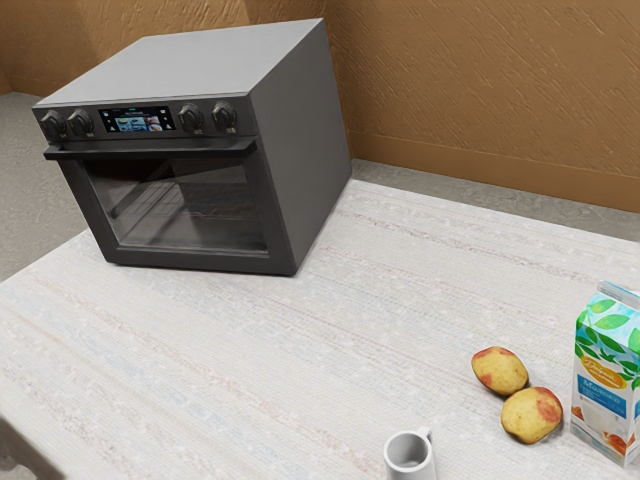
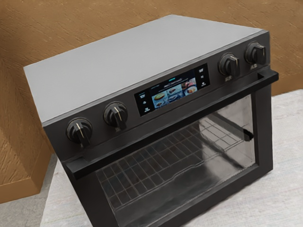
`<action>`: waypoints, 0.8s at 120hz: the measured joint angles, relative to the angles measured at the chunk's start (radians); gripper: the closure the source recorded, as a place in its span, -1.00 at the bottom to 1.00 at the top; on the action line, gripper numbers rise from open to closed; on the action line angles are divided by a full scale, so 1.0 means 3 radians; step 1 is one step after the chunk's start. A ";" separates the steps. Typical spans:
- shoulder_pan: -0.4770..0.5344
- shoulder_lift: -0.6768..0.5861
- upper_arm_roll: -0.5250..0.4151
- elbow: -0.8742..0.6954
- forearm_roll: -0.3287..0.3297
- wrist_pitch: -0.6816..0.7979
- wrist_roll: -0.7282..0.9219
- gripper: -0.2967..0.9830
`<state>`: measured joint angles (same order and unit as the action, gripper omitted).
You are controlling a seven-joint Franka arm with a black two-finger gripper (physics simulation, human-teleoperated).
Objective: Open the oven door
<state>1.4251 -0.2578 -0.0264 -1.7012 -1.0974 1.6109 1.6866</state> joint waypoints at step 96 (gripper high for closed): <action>-0.0176 -0.0486 -0.0756 -0.0500 0.0386 0.0227 0.2020 -0.54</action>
<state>1.3722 -0.4035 -0.2532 -1.8510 -0.9816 1.6791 2.2925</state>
